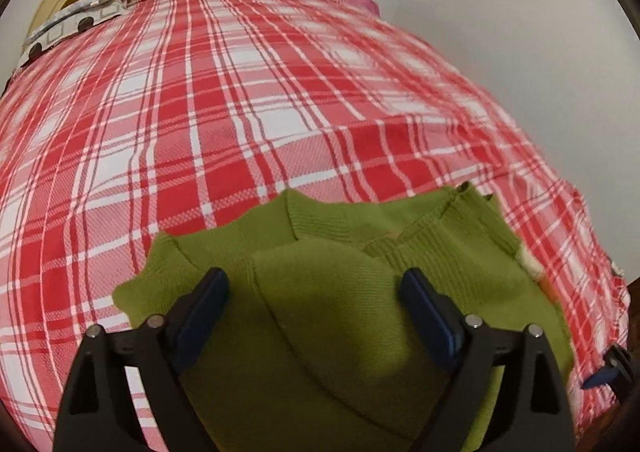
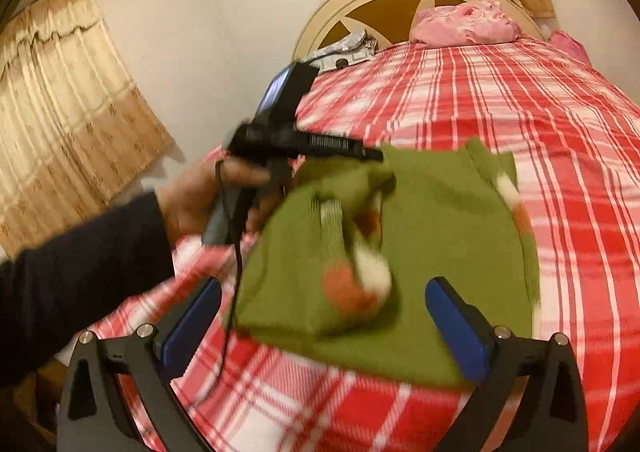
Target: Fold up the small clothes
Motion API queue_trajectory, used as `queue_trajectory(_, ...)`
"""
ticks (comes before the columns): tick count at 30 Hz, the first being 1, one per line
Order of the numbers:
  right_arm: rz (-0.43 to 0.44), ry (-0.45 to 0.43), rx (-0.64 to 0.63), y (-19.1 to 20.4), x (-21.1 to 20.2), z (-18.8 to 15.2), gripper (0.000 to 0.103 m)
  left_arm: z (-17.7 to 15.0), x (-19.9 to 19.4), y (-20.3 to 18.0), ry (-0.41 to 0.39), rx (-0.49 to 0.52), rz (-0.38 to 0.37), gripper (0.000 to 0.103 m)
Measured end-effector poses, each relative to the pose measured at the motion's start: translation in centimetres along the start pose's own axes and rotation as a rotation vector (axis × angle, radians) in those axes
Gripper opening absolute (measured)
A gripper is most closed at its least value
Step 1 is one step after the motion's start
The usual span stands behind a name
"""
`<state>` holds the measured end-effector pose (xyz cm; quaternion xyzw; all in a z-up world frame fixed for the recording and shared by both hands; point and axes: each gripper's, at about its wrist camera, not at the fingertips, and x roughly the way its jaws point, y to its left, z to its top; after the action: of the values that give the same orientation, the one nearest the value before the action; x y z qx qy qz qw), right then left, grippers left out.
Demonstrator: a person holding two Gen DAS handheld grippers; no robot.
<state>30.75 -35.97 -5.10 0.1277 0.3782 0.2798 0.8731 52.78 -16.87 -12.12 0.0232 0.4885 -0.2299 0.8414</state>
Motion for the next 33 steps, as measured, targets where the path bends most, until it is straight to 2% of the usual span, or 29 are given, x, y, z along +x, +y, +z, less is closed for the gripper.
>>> queue_trajectory(5, 0.113, 0.089, 0.113, -2.6, 4.9, 4.0, 0.102, -0.2, -3.7, 1.3, -0.105, -0.058, -0.064, 0.091)
queue_trajectory(10, 0.170, 0.174, 0.157, -3.6, 10.1, 6.6, 0.097, -2.2, -5.7, 3.0, -0.140, -0.093, -0.066, 0.091)
queue_trajectory(11, 0.180, 0.211, 0.169, -3.6, 11.3, 6.7, 0.092, -2.8, -5.8, 3.4, -0.142, -0.108, -0.066, 0.091)
queue_trajectory(13, 0.163, 0.264, 0.204, -4.1, 13.6, 6.6, 0.063, -4.1, -5.7, 4.1, -0.142, -0.136, -0.068, 0.091)
queue_trajectory(14, 0.170, 0.284, 0.214, -4.2, 14.4, 6.4, 0.039, -4.6, -5.6, 4.3, -0.142, -0.146, -0.065, 0.091)
queue_trajectory(15, 0.174, 0.287, 0.216, -4.1, 14.9, 6.3, 0.024, -5.0, -5.6, 4.5, -0.142, -0.157, -0.065, 0.091)
queue_trajectory(17, 0.156, 0.259, 0.174, -3.1, 14.4, 6.6, 0.021, -5.8, -6.0, 4.3, -0.159, -0.172, -0.087, 0.091)
queue_trajectory(19, 0.142, 0.183, 0.085, -1.0, 11.8, 7.5, 0.019, -6.2, -6.9, 3.9, -0.197, -0.188, -0.118, 0.093)
queue_trajectory(20, 0.130, 0.152, 0.037, -0.1, 10.5, 7.9, 0.018, -6.1, -7.4, 3.6, -0.215, -0.195, -0.132, 0.097)
queue_trajectory(23, 0.023, 0.070, -0.091, 1.7, 6.1, 9.5, 0.018, -5.5, -8.3, 2.2, -0.254, -0.192, -0.145, 0.099)
queue_trajectory(25, -0.026, 0.040, -0.083, 0.5, 4.3, 10.1, 0.018, -5.1, -7.8, 0.8, -0.247, -0.164, -0.150, 0.099)
queue_trajectory(28, -0.096, 0.030, -0.001, -3.6, 2.8, 9.9, 0.018, -5.0, -6.0, -1.8, -0.198, -0.095, -0.106, 0.099)
queue_trajectory(32, -0.125, 0.078, 0.117, -8.4, 3.7, 7.7, 0.019, -6.0, -3.7, -4.7, -0.133, 0.001, -0.042, 0.099)
queue_trajectory(33, -0.096, 0.099, 0.155, -9.5, 4.2, 7.0, 0.021, -6.2, -3.5, -5.1, -0.132, 0.018, -0.033, 0.099)
